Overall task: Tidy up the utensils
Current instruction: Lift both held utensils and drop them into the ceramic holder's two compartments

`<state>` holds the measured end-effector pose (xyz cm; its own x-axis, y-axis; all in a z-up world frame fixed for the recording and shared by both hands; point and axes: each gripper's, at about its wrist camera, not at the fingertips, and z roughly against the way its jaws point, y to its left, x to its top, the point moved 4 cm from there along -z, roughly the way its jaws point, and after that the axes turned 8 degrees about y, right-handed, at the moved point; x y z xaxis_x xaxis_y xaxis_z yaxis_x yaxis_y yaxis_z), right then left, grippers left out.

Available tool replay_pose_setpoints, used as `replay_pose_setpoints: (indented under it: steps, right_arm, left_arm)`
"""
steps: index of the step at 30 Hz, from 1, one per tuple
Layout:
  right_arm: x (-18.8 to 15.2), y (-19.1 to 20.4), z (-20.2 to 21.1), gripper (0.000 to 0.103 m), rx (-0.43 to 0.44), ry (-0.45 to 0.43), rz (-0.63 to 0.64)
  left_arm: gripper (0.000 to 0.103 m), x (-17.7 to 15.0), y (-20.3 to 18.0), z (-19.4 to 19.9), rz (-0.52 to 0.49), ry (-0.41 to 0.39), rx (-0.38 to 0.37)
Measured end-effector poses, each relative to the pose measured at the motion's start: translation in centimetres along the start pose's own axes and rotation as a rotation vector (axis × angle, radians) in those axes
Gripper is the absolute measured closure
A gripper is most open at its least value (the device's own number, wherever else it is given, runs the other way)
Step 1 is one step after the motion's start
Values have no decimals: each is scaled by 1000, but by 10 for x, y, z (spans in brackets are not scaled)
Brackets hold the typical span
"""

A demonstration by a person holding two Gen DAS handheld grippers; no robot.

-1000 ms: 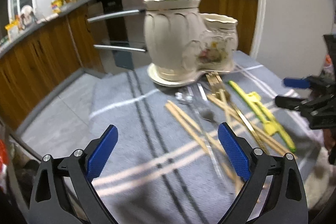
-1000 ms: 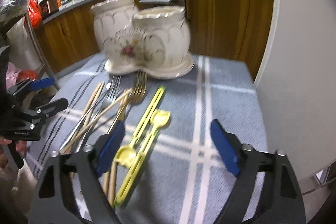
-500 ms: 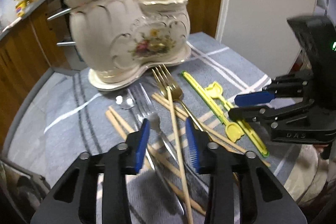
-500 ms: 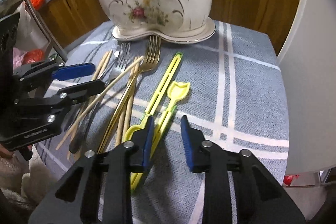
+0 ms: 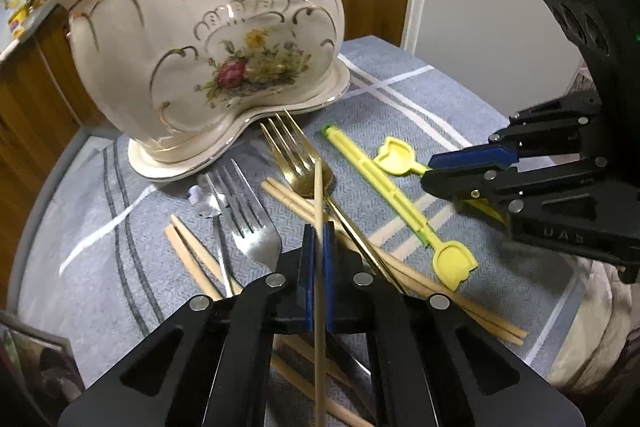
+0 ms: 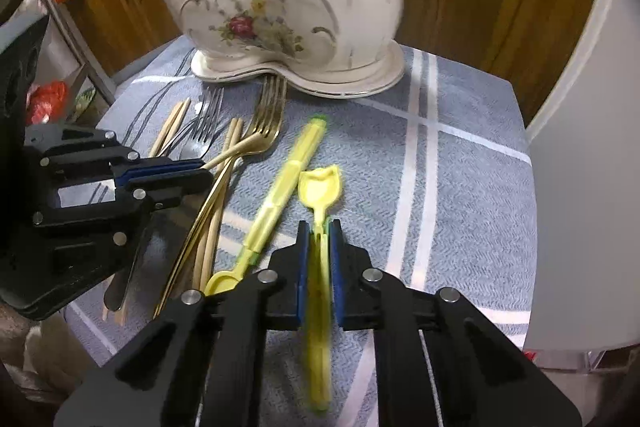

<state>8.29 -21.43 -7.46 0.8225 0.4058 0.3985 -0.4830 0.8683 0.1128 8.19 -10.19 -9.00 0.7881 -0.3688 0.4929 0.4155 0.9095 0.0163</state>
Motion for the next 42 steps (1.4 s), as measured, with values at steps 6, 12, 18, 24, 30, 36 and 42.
replay_pose_setpoints:
  steps: [6,12,18,24,30,36,42]
  right_arm:
    - [1,-6,38,93,39,-179,-12]
    - [32,6,90,93,40,-445,9]
    - [91,0,113,93,112,-617,-67]
    - [146,-7,112,93,165,-703,-170]
    - [174,-21,94,93,147,-762,-243]
    - [179,-28,61,93,61,-758,-247]
    - [170,-28,47,93,83,-722,-242]
  left_arm:
    - [98,2,9,32,31,-125,-46]
    - [98,11,36,89,107,-322,-85]
    - [98,57,71,147,166,-538,-89]
    - [98,122,102,173,221,-704,-77]
    - [98,170,121,167,281,-799,-29]
    - [98,183,129,134,299,-802,61]
    - [98,164,135,116,298,-776,64]
